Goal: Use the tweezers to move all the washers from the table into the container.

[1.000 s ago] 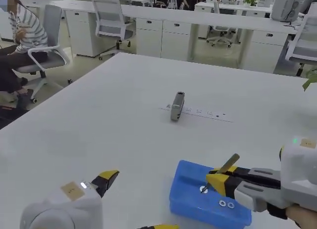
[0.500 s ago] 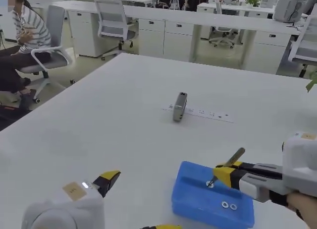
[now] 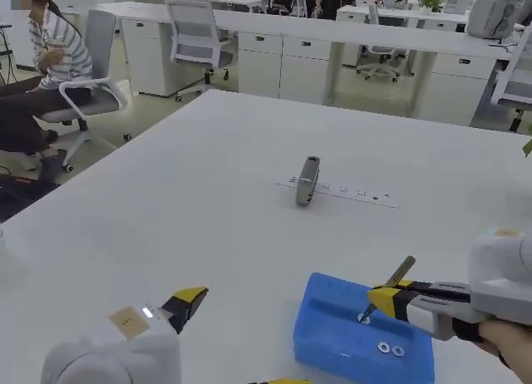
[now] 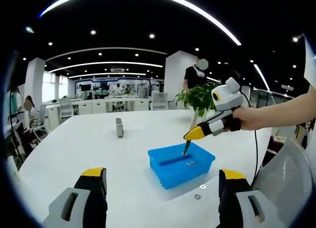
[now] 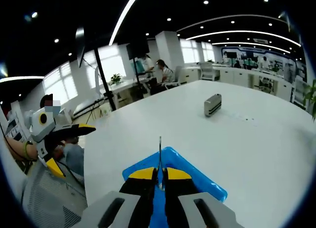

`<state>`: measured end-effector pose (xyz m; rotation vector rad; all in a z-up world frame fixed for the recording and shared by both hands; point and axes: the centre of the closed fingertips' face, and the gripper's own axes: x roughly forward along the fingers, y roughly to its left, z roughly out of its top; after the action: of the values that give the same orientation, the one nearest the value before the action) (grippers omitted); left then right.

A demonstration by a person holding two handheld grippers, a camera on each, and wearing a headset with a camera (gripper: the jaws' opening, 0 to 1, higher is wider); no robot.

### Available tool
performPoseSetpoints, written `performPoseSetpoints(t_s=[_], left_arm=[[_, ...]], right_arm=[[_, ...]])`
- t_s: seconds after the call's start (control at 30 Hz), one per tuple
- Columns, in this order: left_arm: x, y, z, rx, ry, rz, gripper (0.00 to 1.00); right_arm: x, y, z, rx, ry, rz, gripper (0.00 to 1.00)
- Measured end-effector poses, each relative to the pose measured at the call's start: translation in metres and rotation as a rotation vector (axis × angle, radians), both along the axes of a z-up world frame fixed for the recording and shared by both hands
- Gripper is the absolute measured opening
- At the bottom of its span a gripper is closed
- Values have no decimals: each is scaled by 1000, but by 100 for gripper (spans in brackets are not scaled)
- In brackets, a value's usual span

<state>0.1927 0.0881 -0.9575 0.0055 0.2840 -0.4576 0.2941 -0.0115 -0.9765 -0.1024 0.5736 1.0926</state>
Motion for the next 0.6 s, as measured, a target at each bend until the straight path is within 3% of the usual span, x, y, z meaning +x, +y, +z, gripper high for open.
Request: performPoseSetpoints(t_s=[0.6], left_arm=[[0,1,0,-3,-1,5,96]], right_arm=[[12,-14,-38,-76,60,-12,3]])
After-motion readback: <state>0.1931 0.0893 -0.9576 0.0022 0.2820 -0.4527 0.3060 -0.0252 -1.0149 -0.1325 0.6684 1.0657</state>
